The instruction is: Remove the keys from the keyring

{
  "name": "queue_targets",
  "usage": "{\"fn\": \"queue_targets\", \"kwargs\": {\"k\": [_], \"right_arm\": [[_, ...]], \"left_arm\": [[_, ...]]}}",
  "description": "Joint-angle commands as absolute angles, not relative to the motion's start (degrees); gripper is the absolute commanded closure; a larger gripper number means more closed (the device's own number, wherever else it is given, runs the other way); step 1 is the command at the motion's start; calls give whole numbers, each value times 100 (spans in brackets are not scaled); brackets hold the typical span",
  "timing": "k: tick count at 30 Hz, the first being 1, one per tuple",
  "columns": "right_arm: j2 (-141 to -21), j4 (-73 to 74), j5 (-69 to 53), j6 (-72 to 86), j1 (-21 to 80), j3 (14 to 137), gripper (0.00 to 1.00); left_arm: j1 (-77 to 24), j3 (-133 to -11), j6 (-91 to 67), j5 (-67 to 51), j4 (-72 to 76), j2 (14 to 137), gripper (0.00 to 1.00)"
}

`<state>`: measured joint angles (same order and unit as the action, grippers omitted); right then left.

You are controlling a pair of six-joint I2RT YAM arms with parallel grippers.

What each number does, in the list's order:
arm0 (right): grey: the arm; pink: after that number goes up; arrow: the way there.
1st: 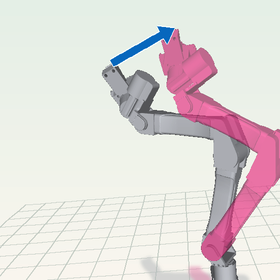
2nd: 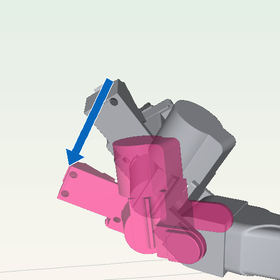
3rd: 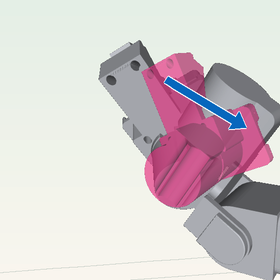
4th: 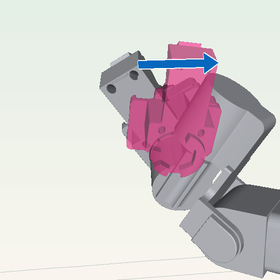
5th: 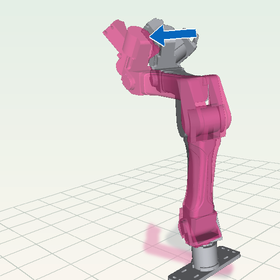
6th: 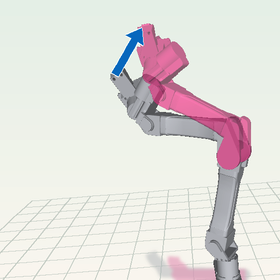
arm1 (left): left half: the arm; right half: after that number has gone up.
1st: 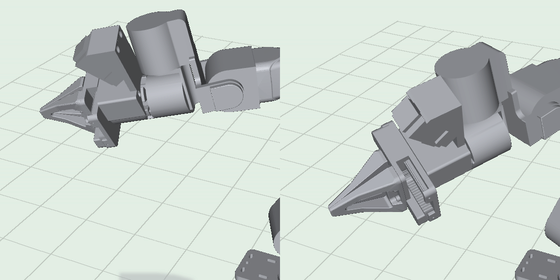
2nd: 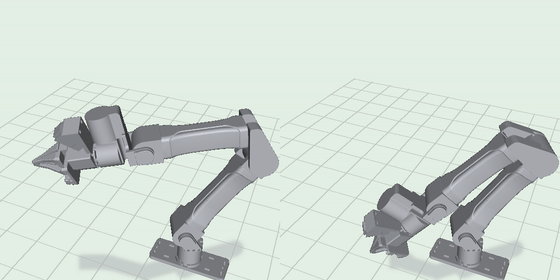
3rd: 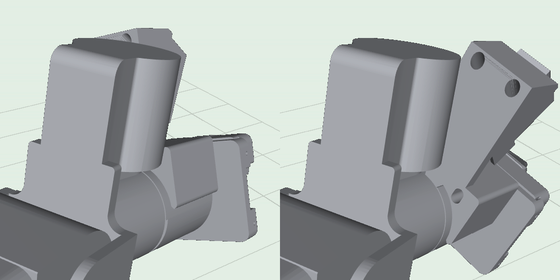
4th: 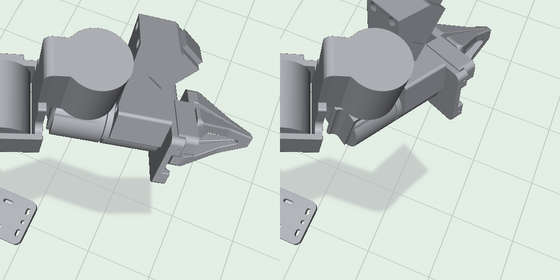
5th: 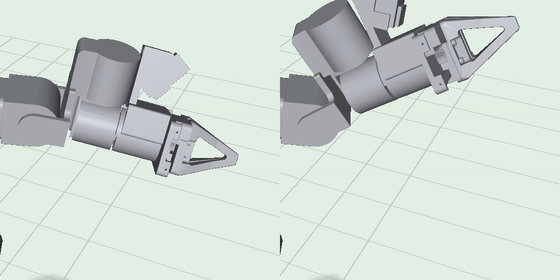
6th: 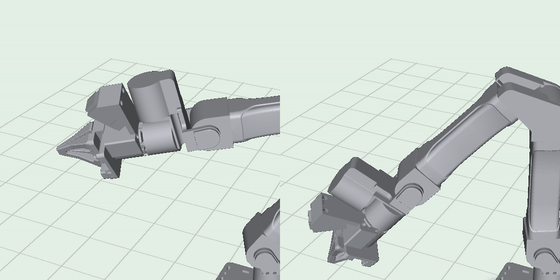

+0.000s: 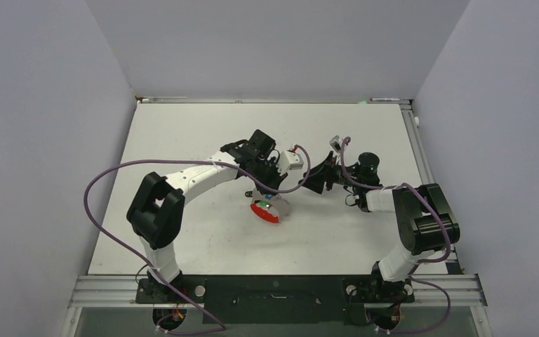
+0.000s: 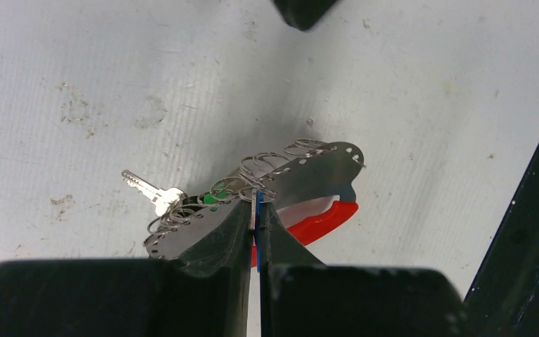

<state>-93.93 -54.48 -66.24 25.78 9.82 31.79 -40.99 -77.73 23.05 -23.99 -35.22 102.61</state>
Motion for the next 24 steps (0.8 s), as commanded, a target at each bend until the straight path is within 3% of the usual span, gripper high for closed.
{"fn": "queue_targets", "kwargs": {"k": [1,5,11,24], "right_arm": [[-9154,-4416,-6717,2256,1006,3509,42],[-9181,-3386,-6538,1213,1238,3831,44],[-9447,-3058,-5583,-30,2066,4228,48],[-10250,-4837,-3711,-636,3194,4068,64]], "left_arm": [[-3844,-8311,1812,-2572,-3447,10583,100],[-3524,-8589,1533,-2763,-3555,10877,100],[-3244,-8675,1374,-2930,-3609,11038,100],[-2930,-8363,1213,-3037,-3630,10991,100]]}}
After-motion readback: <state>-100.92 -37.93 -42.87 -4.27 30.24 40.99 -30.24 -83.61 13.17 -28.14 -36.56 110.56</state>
